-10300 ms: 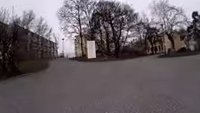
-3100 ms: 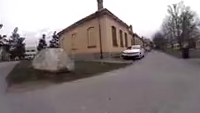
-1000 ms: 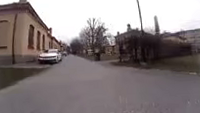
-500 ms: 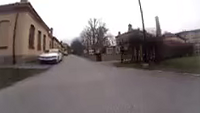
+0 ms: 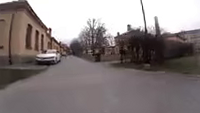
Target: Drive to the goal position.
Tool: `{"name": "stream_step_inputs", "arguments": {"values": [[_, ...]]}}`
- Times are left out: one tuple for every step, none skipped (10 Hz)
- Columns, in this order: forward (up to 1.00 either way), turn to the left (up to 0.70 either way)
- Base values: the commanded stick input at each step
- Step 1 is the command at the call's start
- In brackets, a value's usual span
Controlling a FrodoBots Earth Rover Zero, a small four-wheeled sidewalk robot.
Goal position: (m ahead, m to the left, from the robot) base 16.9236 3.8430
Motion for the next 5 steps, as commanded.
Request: {"name": "stream_step_inputs", "arguments": {"values": [[1.0, 0.0], [1.0, 0.0], [1.0, 0.0], [1.0, 0.0], [1.0, 0.0]]}}
